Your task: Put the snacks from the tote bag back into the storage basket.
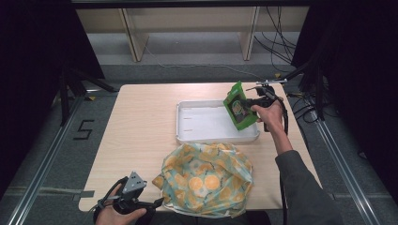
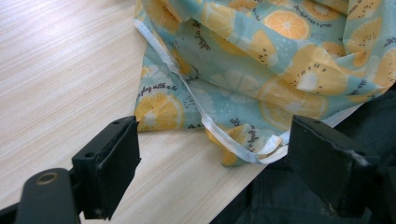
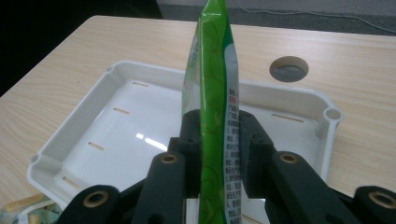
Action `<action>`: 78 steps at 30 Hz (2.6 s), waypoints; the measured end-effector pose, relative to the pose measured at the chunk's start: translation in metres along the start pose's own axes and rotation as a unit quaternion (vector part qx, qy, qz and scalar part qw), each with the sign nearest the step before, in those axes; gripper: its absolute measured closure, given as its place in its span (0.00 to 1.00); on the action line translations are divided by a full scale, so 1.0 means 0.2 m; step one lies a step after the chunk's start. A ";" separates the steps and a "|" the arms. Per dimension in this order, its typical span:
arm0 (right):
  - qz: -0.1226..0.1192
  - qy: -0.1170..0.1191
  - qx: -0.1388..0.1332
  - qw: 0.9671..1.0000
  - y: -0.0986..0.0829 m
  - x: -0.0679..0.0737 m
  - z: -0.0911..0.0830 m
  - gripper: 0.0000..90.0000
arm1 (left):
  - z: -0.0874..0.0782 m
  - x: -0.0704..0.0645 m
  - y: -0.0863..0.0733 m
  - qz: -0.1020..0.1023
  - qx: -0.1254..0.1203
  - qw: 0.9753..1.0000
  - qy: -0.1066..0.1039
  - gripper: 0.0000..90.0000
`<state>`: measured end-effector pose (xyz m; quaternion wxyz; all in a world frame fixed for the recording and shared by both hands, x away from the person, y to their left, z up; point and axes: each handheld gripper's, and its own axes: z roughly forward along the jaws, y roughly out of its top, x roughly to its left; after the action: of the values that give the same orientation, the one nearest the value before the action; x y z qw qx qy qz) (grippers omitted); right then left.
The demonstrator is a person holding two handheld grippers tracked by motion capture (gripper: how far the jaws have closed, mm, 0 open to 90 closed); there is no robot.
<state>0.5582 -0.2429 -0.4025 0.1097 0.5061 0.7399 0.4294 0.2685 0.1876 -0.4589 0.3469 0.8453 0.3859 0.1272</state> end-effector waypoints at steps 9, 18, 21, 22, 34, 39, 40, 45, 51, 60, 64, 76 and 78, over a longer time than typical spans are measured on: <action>0.002 -0.007 0.002 1.000 0.01 -0.02 0.06 0.83 | 0.00 0.00 0.00 0.005 0.002 1.000 0.000 0.18; 0.020 -0.016 0.017 1.000 0.10 0.03 0.09 0.83 | -0.01 0.00 0.00 0.011 -0.002 1.000 0.000 0.18; 0.012 -0.026 0.016 0.999 0.12 0.02 0.11 0.83 | -0.01 0.00 0.00 0.014 0.002 1.000 -0.001 0.18; 0.025 -0.023 0.013 0.999 0.12 0.04 0.13 0.83 | -0.01 0.00 0.00 0.014 0.002 1.000 -0.001 0.18; 0.022 -0.042 0.028 0.998 0.12 0.01 0.22 0.83 | -0.01 -0.01 0.00 0.011 -0.004 1.000 -0.002 0.18; 0.014 -0.041 0.017 0.999 0.11 -0.01 0.26 0.83 | -0.01 -0.01 0.00 0.014 -0.004 1.000 -0.001 0.18; 0.050 -0.036 0.033 0.998 0.11 0.02 0.25 0.83 | -0.01 -0.01 0.00 0.014 -0.005 1.000 -0.002 0.18; 0.012 -0.045 0.032 0.998 0.11 -0.03 0.27 0.83 | -0.01 -0.01 0.00 0.015 -0.003 1.000 -0.002 0.18; 0.021 -0.048 0.039 0.998 0.10 -0.03 0.29 0.83 | -0.01 -0.01 0.00 0.011 0.000 1.000 -0.002 0.18; 0.046 -0.045 0.036 0.997 0.10 -0.04 0.30 0.82 | 0.00 -0.02 0.00 0.012 -0.001 1.000 -0.002 0.18; 0.033 -0.055 0.023 0.998 0.09 -0.05 0.31 0.80 | 0.01 -0.03 0.00 -0.007 -0.017 1.000 -0.002 0.18; 0.041 -0.065 0.033 0.996 0.07 -0.09 0.30 0.77 | 0.00 -0.03 0.00 -0.007 -0.016 1.000 -0.002 0.18; 0.055 -0.069 0.045 0.995 0.07 -0.08 0.29 0.77 | 0.01 -0.03 0.00 -0.006 -0.017 1.000 -0.002 0.18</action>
<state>0.6090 -0.2247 -0.4314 0.1137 0.5785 0.7204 0.3654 0.2649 0.1827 -0.4594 0.3625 0.8371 0.3885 0.1299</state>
